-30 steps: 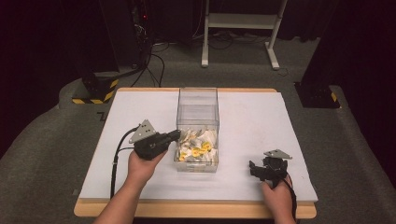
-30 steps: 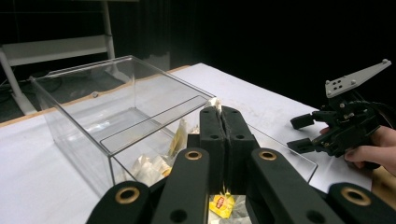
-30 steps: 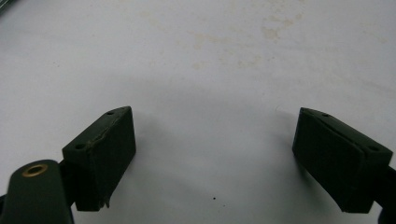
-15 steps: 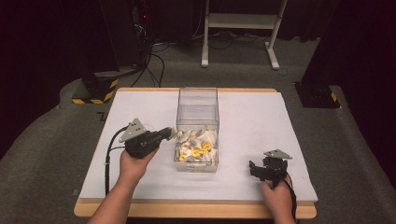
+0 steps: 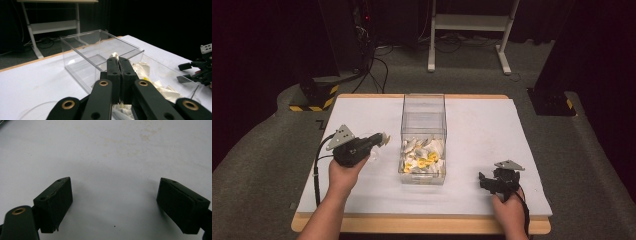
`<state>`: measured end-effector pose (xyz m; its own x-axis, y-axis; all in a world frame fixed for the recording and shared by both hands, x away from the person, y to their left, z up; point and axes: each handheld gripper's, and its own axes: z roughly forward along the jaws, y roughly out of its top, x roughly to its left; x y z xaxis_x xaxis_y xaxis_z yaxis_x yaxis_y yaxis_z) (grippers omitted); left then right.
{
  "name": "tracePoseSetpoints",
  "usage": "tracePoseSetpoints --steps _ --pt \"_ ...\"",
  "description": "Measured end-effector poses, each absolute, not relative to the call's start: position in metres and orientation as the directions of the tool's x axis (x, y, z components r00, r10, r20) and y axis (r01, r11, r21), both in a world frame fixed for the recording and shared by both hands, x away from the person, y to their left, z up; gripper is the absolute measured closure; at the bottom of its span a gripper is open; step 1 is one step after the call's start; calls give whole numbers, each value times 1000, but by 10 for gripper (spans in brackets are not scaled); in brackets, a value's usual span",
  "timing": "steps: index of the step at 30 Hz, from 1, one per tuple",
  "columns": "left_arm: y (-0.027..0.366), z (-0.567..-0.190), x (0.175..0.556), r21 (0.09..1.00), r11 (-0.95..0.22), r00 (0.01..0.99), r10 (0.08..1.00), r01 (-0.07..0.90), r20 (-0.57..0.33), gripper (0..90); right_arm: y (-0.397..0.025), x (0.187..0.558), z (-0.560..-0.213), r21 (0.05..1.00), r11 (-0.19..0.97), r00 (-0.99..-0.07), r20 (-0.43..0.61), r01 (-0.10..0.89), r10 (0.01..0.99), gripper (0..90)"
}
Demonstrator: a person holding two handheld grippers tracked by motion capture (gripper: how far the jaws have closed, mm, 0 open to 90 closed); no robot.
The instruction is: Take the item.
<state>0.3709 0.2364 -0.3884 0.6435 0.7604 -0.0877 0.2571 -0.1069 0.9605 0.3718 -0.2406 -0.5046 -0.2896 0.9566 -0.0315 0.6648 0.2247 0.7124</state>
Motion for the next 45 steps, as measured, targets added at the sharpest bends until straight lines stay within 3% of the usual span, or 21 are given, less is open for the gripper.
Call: tracePoseSetpoints --steps 23,45 --pt "277 -393 377 956 -81 566 819 280 -97 884 -241 372 -505 713 225 -289 -32 664 957 132" --pt "282 -418 391 926 -89 496 861 367 -114 882 -241 372 -505 712 225 -289 -32 665 957 132"
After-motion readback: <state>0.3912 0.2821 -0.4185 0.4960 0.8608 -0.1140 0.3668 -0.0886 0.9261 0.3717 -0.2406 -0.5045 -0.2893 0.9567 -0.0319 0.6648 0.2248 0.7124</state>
